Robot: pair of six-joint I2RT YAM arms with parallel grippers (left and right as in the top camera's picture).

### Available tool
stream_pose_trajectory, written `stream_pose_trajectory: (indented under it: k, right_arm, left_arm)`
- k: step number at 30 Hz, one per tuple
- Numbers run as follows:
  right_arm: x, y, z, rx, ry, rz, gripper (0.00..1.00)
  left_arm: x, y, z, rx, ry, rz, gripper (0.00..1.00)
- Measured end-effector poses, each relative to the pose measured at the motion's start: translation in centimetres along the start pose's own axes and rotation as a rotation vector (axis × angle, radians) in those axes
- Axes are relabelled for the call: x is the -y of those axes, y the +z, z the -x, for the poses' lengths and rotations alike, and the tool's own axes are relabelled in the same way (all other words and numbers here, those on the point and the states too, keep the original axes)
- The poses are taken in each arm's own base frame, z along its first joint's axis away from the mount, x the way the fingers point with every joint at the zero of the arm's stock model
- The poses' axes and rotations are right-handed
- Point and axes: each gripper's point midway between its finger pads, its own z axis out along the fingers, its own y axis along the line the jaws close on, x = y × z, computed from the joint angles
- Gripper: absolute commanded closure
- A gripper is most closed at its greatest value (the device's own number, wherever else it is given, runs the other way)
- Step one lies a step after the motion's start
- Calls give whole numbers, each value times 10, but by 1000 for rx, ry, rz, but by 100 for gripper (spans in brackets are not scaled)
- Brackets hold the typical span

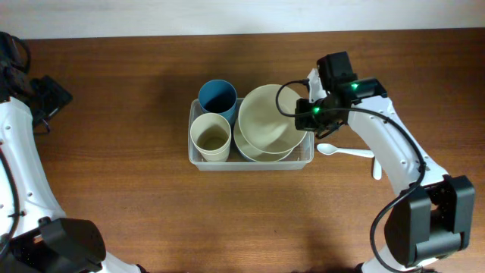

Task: Pack container
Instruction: 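Carry the cream bowl left and stack it into the container bowls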

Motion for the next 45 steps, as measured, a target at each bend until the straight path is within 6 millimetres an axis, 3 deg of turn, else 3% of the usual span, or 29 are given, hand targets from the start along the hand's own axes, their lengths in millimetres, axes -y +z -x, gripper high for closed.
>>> stream_pose_trajectory:
  k: [8,17,22,25,29,39,45]
  right_arm:
    - [7,0,-2,-5,5,-46,93]
    - [-7,4,-8,-15,-37,-45,93]
    - [-5,11,-12,-39,-36,-58,92]
    - [-2,19,-15,-65,-29,-66,73]
    - [0,25,-17,-82,-21,-70,61]
    - [-2,25,-19,-91,-24,-71,60]
    - [-15,-4,-4,-80,-36,-67,60]
  left_arm:
    - [0,0,0,0,0,0,0]
    - [0,0,0,0,0,0,0]
    - [0,0,0,0,0,0,0]
    - [0,0,0,0,0,0,0]
    - [0,0,0,0,0,0,0]
    - [0,0,0,0,0,0,0]
    - [0,0,0,0,0,0,0]
